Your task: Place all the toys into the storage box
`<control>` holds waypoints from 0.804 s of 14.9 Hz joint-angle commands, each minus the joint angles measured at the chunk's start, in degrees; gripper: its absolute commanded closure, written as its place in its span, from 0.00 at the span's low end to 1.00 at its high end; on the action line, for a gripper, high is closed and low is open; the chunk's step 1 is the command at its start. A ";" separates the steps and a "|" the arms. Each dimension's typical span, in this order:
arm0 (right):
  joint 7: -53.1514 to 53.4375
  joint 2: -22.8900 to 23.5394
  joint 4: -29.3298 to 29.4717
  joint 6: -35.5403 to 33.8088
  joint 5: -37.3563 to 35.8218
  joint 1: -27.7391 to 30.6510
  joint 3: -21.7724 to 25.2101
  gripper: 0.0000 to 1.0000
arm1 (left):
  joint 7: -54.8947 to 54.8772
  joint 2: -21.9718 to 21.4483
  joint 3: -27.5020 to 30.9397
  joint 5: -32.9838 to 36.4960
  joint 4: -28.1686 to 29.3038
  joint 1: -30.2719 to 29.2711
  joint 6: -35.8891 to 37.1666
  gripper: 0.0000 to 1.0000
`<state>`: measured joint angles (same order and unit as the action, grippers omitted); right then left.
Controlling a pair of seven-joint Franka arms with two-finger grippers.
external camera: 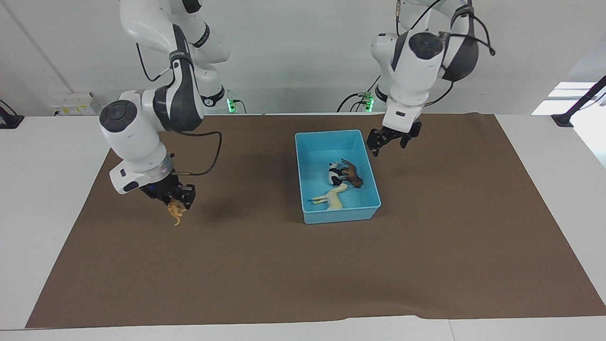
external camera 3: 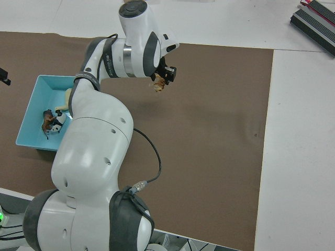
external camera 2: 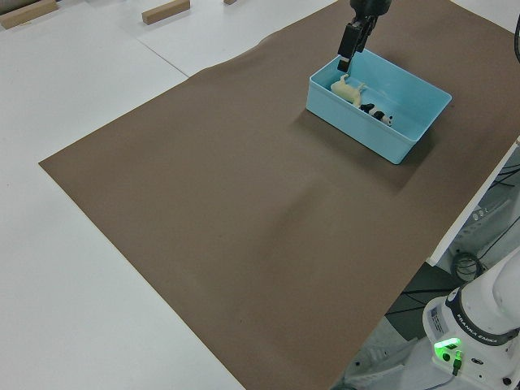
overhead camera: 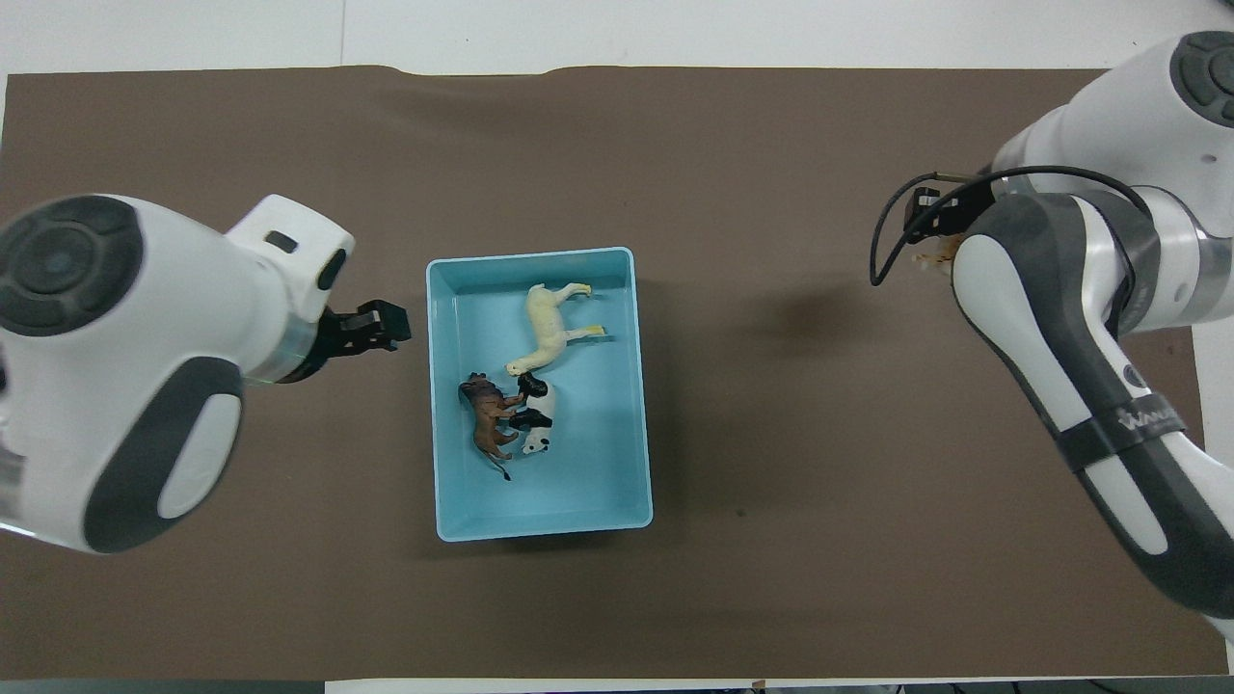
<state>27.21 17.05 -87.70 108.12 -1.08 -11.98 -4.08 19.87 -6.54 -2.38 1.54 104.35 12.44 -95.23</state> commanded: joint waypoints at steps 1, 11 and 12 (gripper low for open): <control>10.10 3.95 4.55 1.54 0.20 -9.16 0.13 1.00 | -13.32 -0.05 -0.52 0.39 -6.68 -5.39 9.16 0.00; 27.63 13.54 1.38 16.86 -5.87 -24.85 0.48 0.00 | -27.15 0.65 1.41 -0.40 -9.34 -8.49 9.82 0.00; 28.07 13.53 1.82 16.77 -5.69 -24.58 0.65 0.00 | -27.52 1.96 1.50 -0.57 -10.55 -7.79 9.54 0.00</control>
<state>54.67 32.21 -85.61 125.01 -6.78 -37.82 -3.19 -5.40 -5.97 -2.14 1.36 94.60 2.84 -84.87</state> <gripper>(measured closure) 0.286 0.000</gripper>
